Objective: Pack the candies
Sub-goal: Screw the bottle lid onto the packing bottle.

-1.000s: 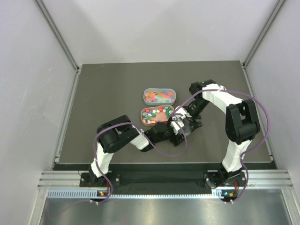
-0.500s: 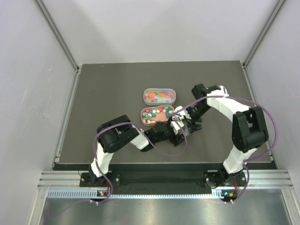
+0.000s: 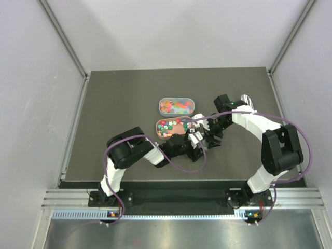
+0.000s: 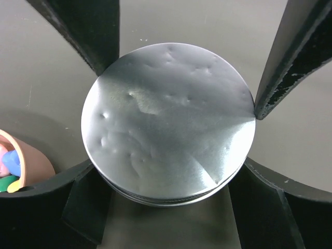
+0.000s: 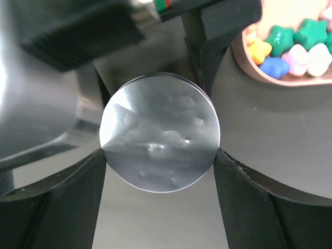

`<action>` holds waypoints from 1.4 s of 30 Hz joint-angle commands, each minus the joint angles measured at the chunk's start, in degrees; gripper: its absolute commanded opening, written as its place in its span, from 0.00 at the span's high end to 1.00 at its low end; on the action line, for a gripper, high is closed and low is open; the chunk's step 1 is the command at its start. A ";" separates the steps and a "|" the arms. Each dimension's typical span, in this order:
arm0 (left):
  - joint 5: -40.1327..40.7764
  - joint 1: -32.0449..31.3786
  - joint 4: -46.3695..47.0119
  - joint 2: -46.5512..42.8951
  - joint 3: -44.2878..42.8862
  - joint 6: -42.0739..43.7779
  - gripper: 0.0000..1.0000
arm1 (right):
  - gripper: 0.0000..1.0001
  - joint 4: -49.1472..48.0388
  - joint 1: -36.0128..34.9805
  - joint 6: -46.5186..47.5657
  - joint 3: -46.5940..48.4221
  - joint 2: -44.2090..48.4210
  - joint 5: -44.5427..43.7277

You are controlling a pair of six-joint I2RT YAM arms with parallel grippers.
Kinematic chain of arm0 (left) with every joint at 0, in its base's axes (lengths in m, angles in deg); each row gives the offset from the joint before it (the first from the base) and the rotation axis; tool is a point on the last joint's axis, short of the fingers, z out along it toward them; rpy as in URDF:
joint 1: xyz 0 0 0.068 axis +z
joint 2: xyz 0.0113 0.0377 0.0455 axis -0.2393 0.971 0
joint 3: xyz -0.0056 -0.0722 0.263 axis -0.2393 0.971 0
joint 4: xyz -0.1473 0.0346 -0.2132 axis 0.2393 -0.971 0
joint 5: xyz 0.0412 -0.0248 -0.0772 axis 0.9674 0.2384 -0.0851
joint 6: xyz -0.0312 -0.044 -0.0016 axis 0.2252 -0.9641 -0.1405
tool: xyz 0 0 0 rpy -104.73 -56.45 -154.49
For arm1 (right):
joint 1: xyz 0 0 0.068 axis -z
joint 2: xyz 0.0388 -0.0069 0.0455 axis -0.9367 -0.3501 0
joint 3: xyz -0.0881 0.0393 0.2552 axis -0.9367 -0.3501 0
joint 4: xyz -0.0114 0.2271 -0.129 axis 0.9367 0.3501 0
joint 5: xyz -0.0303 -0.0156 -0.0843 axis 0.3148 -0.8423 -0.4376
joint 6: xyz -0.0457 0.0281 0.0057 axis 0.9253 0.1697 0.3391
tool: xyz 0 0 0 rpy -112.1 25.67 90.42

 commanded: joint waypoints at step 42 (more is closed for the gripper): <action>4.69 0.28 -22.07 5.62 2.88 4.71 0.32 | 0.00 31.58 3.29 38.88 21.66 -12.26 1.42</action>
